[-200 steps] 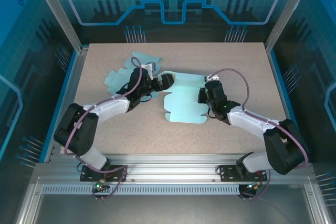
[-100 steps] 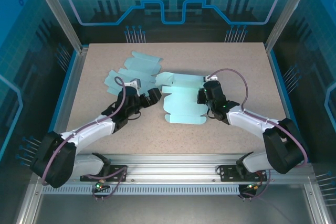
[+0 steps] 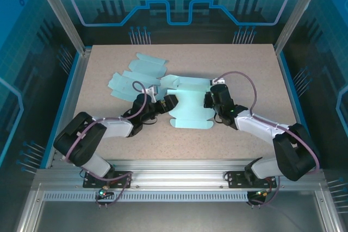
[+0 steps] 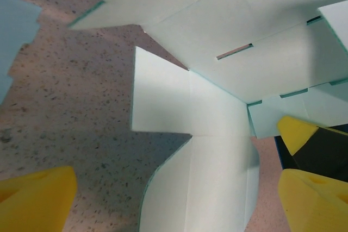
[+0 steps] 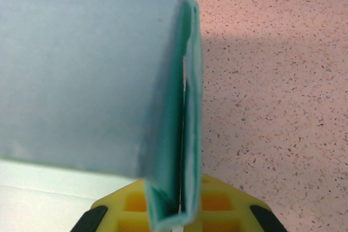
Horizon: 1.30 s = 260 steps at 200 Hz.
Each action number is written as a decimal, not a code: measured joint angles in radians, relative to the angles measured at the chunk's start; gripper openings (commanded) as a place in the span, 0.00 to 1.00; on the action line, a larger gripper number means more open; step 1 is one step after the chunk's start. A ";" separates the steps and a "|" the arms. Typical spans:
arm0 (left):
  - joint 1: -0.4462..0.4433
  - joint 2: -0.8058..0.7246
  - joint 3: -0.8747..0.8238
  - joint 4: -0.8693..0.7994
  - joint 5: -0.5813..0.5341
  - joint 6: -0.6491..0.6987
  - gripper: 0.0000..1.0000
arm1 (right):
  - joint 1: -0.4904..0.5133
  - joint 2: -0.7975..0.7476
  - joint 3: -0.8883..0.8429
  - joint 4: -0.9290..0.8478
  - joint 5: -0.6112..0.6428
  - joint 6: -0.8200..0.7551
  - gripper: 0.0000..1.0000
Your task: Fold the paper box
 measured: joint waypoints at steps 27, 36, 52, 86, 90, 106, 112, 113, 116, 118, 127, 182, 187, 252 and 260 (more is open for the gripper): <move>-0.014 0.006 0.016 0.048 0.008 0.004 0.93 | 0.000 -0.009 -0.007 0.000 0.003 0.000 0.00; -0.017 0.006 0.021 0.060 0.008 0.008 0.93 | 0.001 -0.009 -0.007 0.000 0.003 0.000 0.00; -0.018 0.006 0.032 0.076 0.008 0.021 0.92 | 0.001 -0.009 -0.010 0.005 0.003 0.000 0.00; -0.018 0.008 0.063 0.097 0.009 0.053 0.91 | 0.001 -0.009 -0.017 0.008 0.003 0.006 0.00; -0.018 0.010 0.066 0.100 0.009 0.056 0.91 | 0.001 -0.009 -0.017 0.008 0.003 0.007 0.00; -0.018 0.012 0.076 0.105 0.009 0.077 0.91 | 0.001 -0.009 -0.018 0.008 0.003 0.007 0.00; -0.019 0.012 0.078 0.104 0.009 0.083 0.90 | 0.001 -0.009 -0.018 0.008 0.003 0.007 0.00; -0.019 0.012 0.079 0.104 0.009 0.085 0.90 | 0.001 -0.009 -0.018 0.008 0.003 0.007 0.00; -0.019 0.012 0.081 0.103 0.009 0.090 0.90 | 0.001 -0.009 -0.018 0.008 0.003 0.007 0.00; -0.020 0.013 0.082 0.103 0.010 0.091 0.89 | 0.001 -0.009 -0.018 0.008 0.003 0.007 0.00; -0.022 0.013 0.089 0.100 0.011 0.106 0.86 | 0.001 -0.009 -0.018 0.008 0.003 0.008 0.00; -0.055 0.047 0.136 0.088 0.034 0.143 0.81 | 0.001 -0.009 -0.018 0.008 0.003 0.011 0.00; -0.057 0.051 0.140 0.088 0.034 0.143 0.81 | 0.001 -0.009 -0.018 0.008 0.003 0.011 0.00; -0.061 0.079 0.150 0.095 0.042 0.159 0.83 | 0.005 -0.009 -0.018 -0.002 0.021 0.011 0.00; -0.061 0.060 0.142 0.083 0.042 0.168 0.84 | 0.005 -0.009 -0.018 -0.001 0.021 0.012 0.00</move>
